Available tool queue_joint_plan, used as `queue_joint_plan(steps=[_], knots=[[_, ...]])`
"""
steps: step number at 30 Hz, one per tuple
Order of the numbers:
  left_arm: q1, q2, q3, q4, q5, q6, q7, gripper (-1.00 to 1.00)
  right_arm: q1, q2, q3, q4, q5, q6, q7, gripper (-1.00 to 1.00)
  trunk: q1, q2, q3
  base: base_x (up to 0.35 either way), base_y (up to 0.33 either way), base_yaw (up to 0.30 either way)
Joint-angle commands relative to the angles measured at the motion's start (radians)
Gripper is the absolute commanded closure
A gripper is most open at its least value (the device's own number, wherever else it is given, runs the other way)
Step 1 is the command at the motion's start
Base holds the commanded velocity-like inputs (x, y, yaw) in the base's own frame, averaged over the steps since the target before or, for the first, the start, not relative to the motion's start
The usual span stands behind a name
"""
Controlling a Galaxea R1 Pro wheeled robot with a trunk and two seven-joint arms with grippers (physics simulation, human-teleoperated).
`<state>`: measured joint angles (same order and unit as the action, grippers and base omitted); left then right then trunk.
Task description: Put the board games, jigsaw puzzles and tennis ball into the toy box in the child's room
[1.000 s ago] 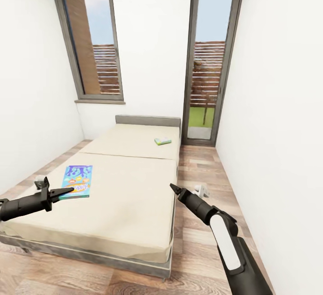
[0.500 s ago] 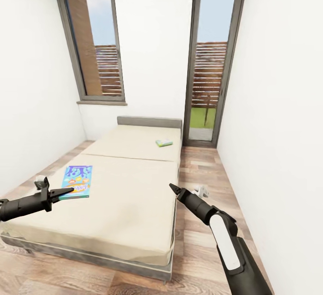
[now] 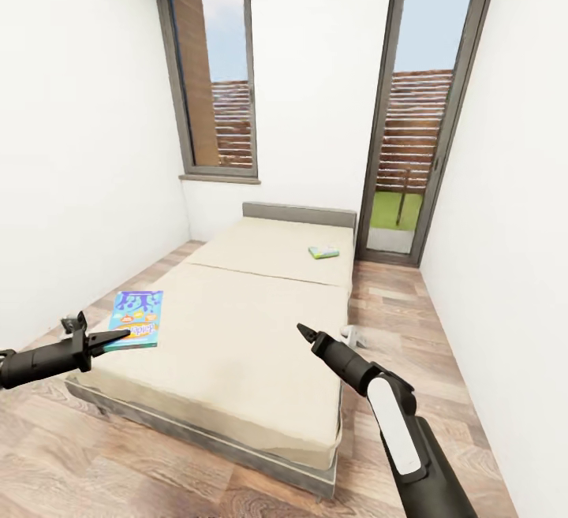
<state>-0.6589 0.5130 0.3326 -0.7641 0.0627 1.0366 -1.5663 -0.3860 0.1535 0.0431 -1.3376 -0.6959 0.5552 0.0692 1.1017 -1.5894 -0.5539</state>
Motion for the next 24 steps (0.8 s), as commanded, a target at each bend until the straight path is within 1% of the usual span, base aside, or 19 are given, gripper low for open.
queue_joint_plan(steps=[1, 3, 8, 11, 18, 24], knots=[[-0.001, -0.001, 0.000, 0.000, 0.000, 0.011, -0.004, 1.00, -0.001, 0.000, -0.001, 0.001, -0.001, 0.005, 0.002, -1.00, 0.000, -0.001, -0.001, 0.000, 0.043, 0.290], [-0.001, 0.000, 0.001, 0.000, 0.000, 0.011, -0.004, 1.00, -0.001, 0.000, -0.001, 0.005, 0.000, 0.005, 0.002, -1.00, 0.000, -0.001, -0.001, 0.000, 0.022, 0.290], [-0.001, -0.001, 0.002, 0.000, 0.000, 0.011, -0.004, 1.00, -0.001, 0.000, 0.000, 0.026, 0.001, 0.005, 0.002, -1.00, -0.019, 0.034, 0.015, 0.000, 0.005, 0.281], [-0.001, 0.000, 0.003, 0.000, 0.001, 0.011, -0.004, 1.00, -0.001, 0.000, 0.000, 0.028, 0.001, 0.005, 0.003, -1.00, -0.031, 0.055, 0.024, 0.000, 0.001, 0.117], [-0.001, -0.001, 0.002, 0.000, -0.001, 0.011, -0.004, 1.00, -0.001, 0.003, 0.000, 0.026, 0.004, 0.004, 0.003, -1.00, -0.058, 0.104, 0.046, 0.000, 0.000, 0.040], [-0.001, -0.001, 0.002, 0.000, -0.001, 0.011, -0.004, 1.00, -0.001, 0.003, 0.000, 0.026, 0.003, 0.005, 0.003, -1.00, -0.081, 0.146, 0.065, 0.000, 0.000, 0.240]])
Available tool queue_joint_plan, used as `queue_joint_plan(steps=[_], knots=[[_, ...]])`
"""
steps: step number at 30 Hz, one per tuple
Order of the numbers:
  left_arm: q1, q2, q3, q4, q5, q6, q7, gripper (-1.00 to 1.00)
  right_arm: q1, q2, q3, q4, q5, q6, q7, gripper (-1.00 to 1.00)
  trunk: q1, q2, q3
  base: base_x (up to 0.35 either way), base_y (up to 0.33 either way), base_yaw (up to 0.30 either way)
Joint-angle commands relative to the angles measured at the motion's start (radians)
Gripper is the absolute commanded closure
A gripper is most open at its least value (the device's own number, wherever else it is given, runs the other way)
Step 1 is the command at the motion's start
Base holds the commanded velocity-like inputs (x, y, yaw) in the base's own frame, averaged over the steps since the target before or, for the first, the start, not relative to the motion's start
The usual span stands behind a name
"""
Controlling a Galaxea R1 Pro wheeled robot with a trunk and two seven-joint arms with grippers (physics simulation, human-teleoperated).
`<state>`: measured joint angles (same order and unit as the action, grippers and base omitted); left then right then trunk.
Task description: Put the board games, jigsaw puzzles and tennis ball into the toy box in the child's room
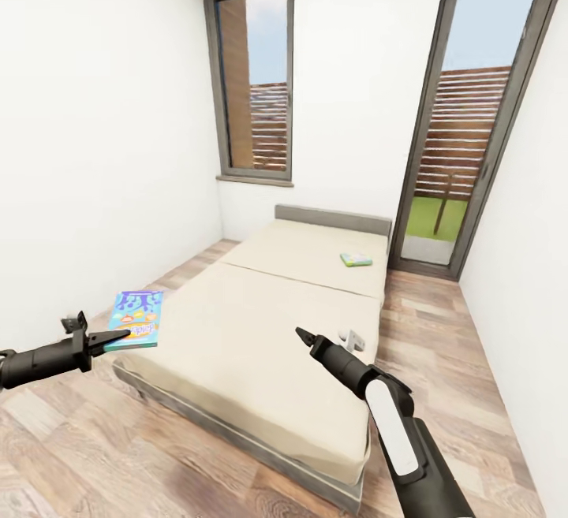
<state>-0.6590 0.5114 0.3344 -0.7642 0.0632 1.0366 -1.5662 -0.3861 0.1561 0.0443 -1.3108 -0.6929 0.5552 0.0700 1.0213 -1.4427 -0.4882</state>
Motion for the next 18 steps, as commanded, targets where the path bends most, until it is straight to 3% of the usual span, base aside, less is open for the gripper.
queue_joint_plan(steps=[1, 18], knots=[[-0.001, 0.000, 0.000, 0.000, -0.002, 0.011, -0.005, 1.00, 0.000, 0.000, -0.001, -0.001, 0.000, 0.005, 0.002, -1.00, -0.004, 0.007, 0.002, 0.000, 0.000, 0.281], [-0.001, -0.001, -0.001, 0.000, -0.002, 0.011, -0.005, 1.00, 0.000, 0.000, -0.001, 0.000, -0.001, 0.005, 0.002, -1.00, -0.069, 0.126, 0.055, 0.000, 0.000, 0.289]])
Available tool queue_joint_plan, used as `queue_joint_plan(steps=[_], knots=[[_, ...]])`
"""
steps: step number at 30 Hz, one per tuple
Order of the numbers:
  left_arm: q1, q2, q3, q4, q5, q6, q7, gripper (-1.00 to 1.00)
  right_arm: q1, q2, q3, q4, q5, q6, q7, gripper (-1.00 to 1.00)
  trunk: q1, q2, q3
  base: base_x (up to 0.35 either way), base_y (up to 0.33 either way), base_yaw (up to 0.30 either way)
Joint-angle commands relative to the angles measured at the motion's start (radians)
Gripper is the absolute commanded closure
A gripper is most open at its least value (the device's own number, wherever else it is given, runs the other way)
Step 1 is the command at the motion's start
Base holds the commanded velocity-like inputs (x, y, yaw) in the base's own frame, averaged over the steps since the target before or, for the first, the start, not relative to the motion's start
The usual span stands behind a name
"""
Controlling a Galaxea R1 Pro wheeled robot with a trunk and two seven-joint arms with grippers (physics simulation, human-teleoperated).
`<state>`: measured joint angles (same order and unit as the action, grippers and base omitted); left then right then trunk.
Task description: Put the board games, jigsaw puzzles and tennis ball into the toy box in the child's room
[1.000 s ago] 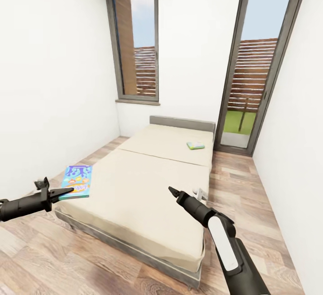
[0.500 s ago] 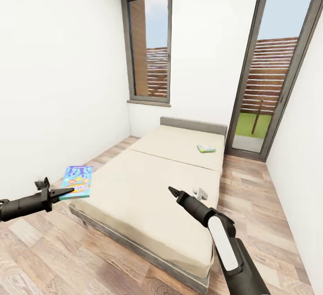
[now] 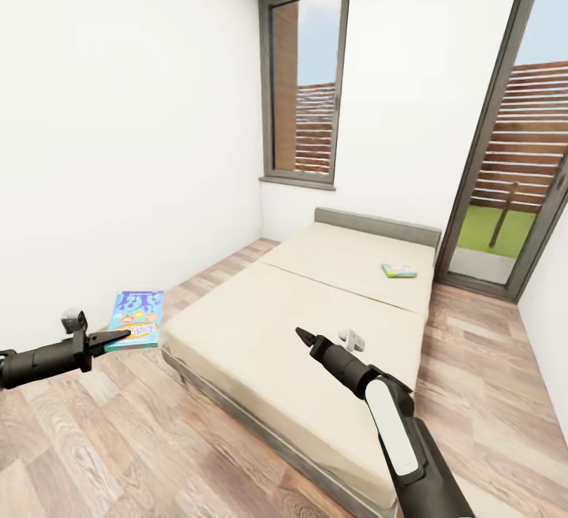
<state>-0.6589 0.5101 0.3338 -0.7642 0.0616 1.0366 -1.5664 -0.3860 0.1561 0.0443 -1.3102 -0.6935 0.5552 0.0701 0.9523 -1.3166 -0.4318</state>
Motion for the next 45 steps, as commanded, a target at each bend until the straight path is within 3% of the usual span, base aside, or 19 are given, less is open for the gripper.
queue_joint_plan(steps=[1, 45], knots=[[-0.001, 0.000, 0.000, 0.000, 0.000, 0.011, -0.004, 1.00, -0.001, 0.001, -0.001, 0.000, 0.000, 0.005, 0.002, -1.00, -0.004, 0.007, 0.002, 0.000, 0.000, 0.291], [-0.001, -0.004, -0.003, 0.000, -0.001, 0.010, -0.004, 1.00, -0.001, 0.003, 0.000, 0.006, -0.001, 0.005, 0.002, -1.00, -0.173, 0.315, 0.140, 0.000, 0.000, 0.291]])
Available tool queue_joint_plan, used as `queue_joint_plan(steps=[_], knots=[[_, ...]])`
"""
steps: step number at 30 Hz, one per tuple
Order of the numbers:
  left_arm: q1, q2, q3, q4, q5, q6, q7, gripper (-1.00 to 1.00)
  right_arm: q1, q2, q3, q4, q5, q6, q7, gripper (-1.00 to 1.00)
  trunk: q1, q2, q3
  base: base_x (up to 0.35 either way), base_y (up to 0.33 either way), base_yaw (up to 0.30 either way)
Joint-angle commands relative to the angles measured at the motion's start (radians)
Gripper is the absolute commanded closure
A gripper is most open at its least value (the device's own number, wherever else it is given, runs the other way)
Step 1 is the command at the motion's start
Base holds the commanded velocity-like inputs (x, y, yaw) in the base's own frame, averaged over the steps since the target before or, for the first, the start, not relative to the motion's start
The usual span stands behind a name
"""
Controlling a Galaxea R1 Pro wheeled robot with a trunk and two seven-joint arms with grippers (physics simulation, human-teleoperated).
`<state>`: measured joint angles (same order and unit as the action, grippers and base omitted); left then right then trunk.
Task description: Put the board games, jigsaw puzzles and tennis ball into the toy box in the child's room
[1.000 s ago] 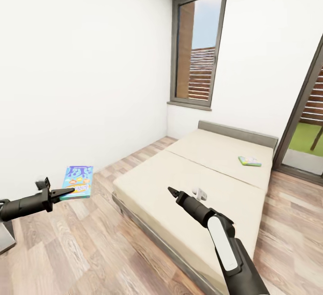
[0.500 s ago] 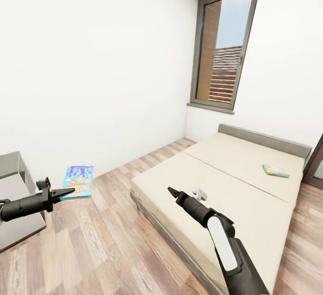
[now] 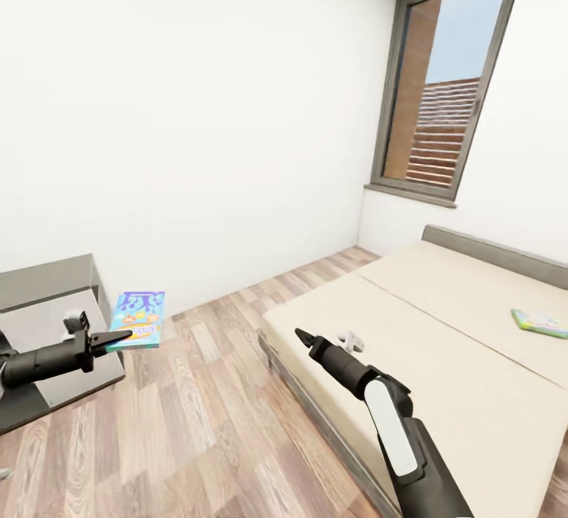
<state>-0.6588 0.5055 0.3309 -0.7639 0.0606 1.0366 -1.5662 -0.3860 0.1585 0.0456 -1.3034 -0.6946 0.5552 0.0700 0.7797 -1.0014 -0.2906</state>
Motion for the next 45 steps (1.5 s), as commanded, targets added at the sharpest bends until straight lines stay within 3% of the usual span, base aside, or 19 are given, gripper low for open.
queue_joint_plan(steps=[1, 38, 45], knots=[[-0.001, 0.000, 0.001, 0.000, 0.000, 0.010, -0.005, 1.00, -0.001, 0.000, -0.001, -0.001, 0.000, 0.005, 0.002, -1.00, -0.004, 0.006, 0.002, 0.000, 0.000, 0.290], [-0.001, -0.002, -0.004, 0.000, -0.001, 0.010, -0.005, 1.00, -0.001, 0.000, -0.002, 0.010, 0.001, 0.004, 0.002, -1.00, -0.146, 0.265, 0.118, 0.000, 0.000, 0.291], [-0.001, -0.002, -0.001, 0.000, 0.000, 0.010, -0.005, 1.00, -0.001, 0.000, -0.002, 0.010, 0.001, 0.005, 0.002, -1.00, -0.146, 0.265, 0.118, 0.000, 0.000, 0.291]])
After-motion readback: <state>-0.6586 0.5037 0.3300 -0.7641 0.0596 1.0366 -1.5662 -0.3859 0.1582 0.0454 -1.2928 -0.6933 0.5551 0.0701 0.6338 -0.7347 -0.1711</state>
